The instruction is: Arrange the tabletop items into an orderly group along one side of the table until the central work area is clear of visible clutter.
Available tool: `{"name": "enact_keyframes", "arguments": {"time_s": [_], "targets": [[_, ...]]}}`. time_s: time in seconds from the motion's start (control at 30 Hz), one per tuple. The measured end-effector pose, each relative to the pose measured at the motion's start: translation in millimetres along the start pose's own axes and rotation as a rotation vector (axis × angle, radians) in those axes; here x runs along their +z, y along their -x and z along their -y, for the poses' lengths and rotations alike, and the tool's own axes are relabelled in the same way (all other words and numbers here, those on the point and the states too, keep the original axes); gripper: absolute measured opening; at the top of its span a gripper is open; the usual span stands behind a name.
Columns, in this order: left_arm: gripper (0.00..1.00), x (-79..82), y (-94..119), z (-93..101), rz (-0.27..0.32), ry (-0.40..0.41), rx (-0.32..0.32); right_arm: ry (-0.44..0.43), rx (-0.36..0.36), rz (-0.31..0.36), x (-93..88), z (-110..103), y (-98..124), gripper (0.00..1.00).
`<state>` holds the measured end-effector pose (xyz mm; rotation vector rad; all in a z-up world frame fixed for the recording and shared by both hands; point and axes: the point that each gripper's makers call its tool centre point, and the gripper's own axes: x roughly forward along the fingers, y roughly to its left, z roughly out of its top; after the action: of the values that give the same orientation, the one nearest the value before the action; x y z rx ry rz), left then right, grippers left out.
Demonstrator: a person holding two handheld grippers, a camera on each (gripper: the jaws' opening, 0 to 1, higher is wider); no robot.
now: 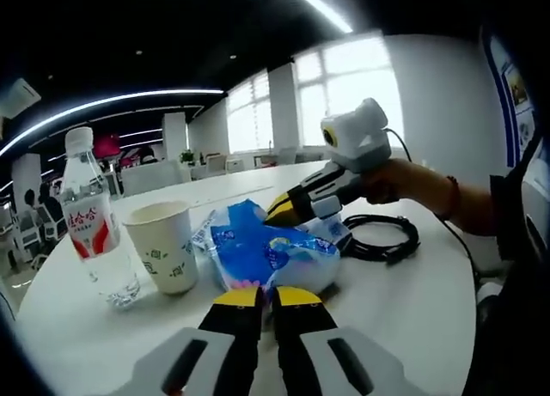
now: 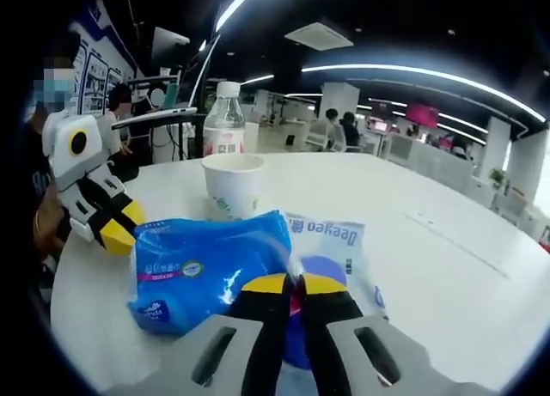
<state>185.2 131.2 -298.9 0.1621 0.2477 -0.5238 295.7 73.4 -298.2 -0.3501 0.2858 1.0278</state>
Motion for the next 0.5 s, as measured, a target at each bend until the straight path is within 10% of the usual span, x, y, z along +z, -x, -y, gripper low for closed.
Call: {"name": "enact_keyframes", "arguments": {"time_s": [0.5], "targets": [[0.01,1.5,4,-0.5,0.040,0.103,0.015,0.001,-0.025,0.030,4.8,0,14,0.01]]}}
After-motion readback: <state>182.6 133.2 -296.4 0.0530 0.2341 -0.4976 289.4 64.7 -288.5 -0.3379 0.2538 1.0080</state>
